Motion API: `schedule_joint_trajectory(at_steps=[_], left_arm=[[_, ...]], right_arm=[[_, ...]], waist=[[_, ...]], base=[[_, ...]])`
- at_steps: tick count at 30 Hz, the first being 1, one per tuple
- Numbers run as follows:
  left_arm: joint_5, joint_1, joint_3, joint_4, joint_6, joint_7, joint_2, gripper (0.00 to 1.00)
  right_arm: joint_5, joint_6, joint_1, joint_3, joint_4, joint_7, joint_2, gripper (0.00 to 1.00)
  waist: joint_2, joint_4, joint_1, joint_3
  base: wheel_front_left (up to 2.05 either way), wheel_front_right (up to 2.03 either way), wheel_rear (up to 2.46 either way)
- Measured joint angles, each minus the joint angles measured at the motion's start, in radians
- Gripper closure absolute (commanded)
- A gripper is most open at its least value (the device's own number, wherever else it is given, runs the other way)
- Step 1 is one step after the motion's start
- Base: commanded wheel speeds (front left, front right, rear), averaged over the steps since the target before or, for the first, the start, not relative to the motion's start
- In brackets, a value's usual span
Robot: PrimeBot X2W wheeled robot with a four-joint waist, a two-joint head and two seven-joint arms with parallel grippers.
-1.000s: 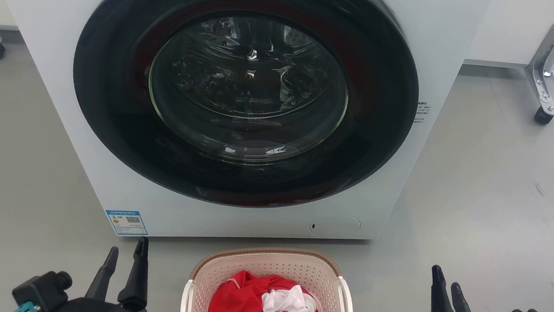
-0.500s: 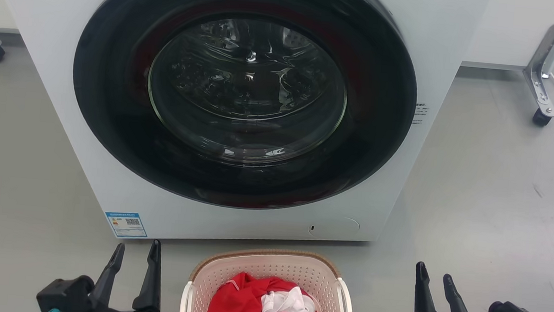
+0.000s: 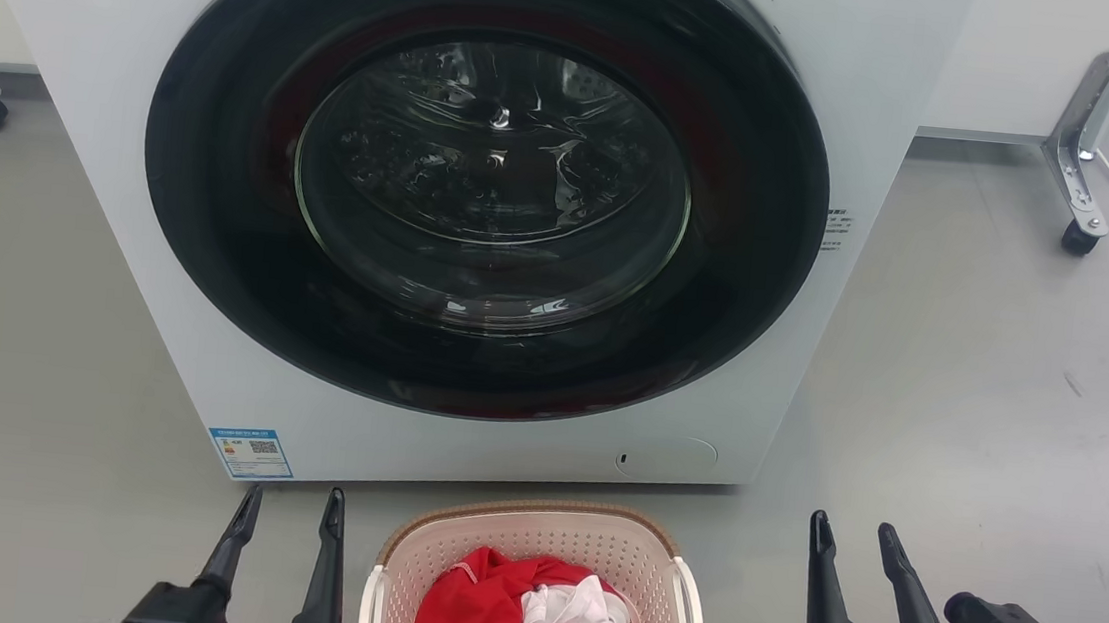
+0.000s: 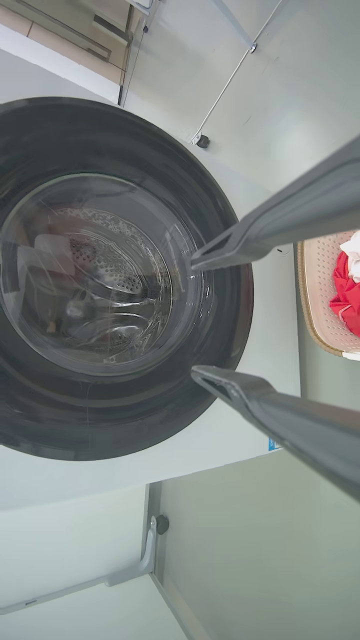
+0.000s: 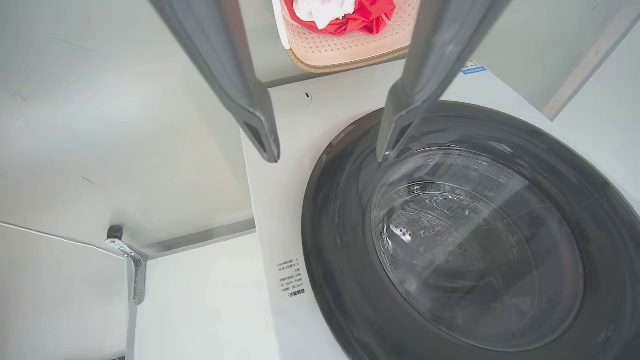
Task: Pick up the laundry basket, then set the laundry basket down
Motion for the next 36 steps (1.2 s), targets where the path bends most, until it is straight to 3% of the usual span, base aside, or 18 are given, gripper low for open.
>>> schedule_joint_trajectory(at_steps=[16, 36], left_arm=[[0.255, 0.018, -0.035, -0.074, 0.043, -0.062, 0.001, 0.00], [0.259, 0.019, -0.029, -0.087, 0.043, -0.062, -0.004, 0.00]], right_arm=[[-0.243, -0.044, 0.003, 0.048, -0.053, -0.062, -0.001, 0.00], [-0.246, -0.042, 0.004, 0.040, -0.058, -0.064, -0.001, 0.00]], waist=[[0.0000, -0.002, 0.0000, 0.008], [0.0000, -0.001, 0.0001, 0.023]], base=[[0.00, 0.00, 0.00], [0.00, 0.00, 0.00]])
